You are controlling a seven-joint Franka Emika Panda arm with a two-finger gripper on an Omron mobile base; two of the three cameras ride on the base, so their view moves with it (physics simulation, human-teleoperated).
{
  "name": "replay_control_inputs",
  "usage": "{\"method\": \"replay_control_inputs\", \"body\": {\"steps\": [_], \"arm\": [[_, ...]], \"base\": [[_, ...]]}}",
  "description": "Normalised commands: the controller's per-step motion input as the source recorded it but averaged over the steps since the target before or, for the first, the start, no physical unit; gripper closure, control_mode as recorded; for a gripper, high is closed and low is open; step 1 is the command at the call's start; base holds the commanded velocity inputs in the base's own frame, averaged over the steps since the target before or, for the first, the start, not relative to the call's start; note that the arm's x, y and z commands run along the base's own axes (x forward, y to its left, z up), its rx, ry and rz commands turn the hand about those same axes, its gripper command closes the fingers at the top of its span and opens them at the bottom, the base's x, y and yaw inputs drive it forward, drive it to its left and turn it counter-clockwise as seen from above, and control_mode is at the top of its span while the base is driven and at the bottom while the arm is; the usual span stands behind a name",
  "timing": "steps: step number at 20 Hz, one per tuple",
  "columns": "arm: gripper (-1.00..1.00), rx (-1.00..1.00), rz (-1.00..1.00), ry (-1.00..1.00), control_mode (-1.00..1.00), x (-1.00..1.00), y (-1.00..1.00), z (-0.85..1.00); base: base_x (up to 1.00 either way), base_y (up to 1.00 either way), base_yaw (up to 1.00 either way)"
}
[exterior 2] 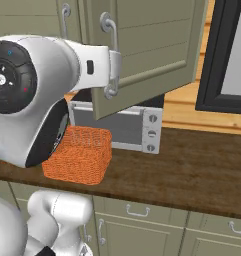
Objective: Open the cabinet, pick up the bread from the cabinet and place it in the basket. Then move the basket to the dining counter.
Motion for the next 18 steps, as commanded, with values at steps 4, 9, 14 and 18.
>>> {"method": "replay_control_inputs", "body": {"steps": [4, 9, 14, 18], "arm": [[-1.00, -0.49, -0.16, 0.24, -1.00, -0.28, 1.00, 0.00], [-1.00, -0.50, -0.19, 0.32, -1.00, 0.08, 0.98, -0.01], [-1.00, -0.47, -0.18, 0.58, -1.00, 0.84, 0.27, -0.09], [-1.00, -0.43, -0.20, 0.52, -1.00, 0.91, -0.03, -0.25]], "base": [[0.00, 0.00, 0.00], [0.00, 0.00, 0.00], [0.00, 0.00, 0.00], [0.00, 0.00, 0.00]]}}
